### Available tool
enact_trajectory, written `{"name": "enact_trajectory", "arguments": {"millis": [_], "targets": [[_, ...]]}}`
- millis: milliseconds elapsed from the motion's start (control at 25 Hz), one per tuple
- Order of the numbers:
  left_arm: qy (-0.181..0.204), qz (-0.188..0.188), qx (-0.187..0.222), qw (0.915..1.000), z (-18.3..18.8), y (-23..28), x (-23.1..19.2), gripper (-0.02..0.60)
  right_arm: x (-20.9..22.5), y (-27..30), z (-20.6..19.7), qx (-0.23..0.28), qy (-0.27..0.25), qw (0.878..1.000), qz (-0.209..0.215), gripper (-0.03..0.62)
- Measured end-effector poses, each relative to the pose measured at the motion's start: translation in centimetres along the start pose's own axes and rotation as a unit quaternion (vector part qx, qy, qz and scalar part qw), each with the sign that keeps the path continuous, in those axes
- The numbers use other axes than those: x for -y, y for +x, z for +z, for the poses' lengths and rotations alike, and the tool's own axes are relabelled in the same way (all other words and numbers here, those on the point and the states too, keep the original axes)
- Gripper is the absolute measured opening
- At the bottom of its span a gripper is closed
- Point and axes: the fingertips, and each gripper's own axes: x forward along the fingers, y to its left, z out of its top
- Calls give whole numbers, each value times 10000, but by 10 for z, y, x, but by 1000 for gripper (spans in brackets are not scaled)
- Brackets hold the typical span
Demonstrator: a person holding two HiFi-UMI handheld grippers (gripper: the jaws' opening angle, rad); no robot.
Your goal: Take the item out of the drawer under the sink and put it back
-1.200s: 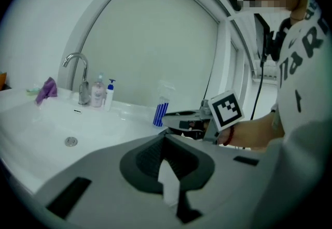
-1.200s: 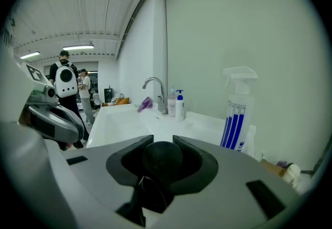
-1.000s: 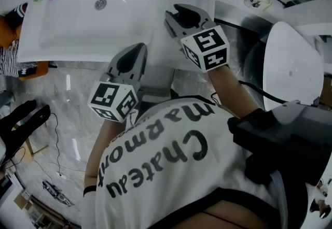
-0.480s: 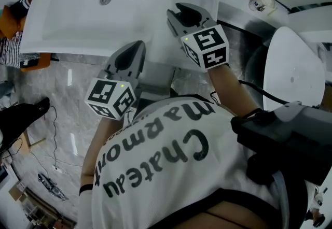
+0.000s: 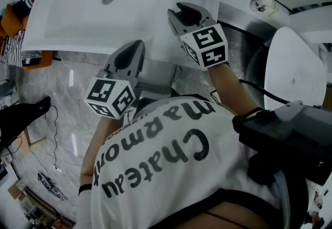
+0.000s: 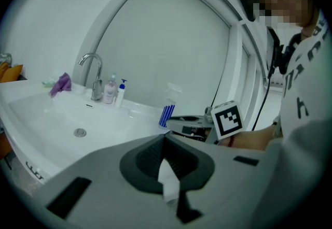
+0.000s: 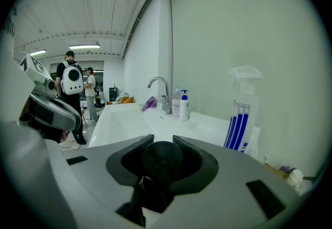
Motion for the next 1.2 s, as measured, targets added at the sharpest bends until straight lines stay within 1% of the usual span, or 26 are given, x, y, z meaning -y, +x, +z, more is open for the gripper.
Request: {"name": "enact_trajectory", "arguments": {"millis": [240, 640, 1200], "targets": [[-208, 56, 62, 9997, -3, -6, -2, 9, -2, -2, -1, 21, -16, 10000, -8, 121], [-206, 76, 94, 9997, -5, -11, 1, 9, 0, 1, 0, 25, -4, 10000, 16, 121], [-303, 159, 157, 9993, -6, -14, -1, 9, 0, 9, 2, -34, -18, 10000, 92, 123]]}}
